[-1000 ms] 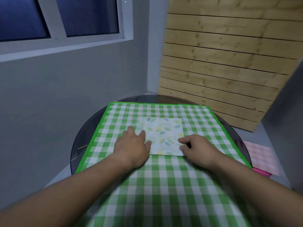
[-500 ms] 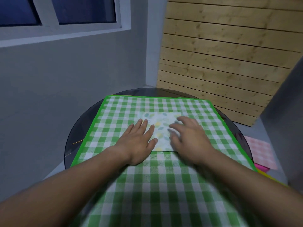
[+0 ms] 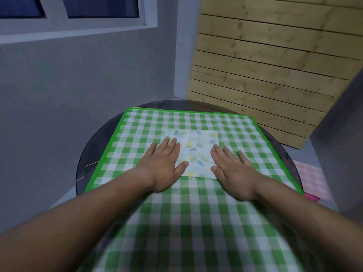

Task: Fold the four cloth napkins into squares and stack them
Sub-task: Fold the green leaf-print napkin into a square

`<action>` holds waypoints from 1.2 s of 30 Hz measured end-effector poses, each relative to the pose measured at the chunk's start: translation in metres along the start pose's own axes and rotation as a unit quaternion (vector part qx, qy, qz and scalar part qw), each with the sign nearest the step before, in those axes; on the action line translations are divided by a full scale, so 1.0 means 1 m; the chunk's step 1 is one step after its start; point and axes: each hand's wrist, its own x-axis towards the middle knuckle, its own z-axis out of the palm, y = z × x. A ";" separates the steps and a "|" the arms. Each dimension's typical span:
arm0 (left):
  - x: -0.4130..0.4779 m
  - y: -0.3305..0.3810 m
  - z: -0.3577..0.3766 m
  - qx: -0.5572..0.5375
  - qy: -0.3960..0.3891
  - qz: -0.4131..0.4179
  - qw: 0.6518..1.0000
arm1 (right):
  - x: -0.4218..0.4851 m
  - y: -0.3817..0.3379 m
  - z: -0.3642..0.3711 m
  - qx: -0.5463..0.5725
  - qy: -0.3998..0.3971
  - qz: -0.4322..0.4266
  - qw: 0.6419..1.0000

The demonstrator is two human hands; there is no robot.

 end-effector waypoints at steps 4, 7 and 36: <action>-0.008 -0.010 -0.001 -0.002 -0.008 -0.029 1.000 | -0.001 0.002 0.001 0.025 0.006 0.001 1.000; -0.015 -0.013 -0.002 -0.024 -0.017 -0.060 0.998 | -0.002 0.000 0.001 0.035 0.017 0.001 0.999; -0.005 0.006 -0.053 -0.504 0.099 -0.213 0.831 | 0.003 -0.002 -0.042 0.534 0.110 0.199 0.814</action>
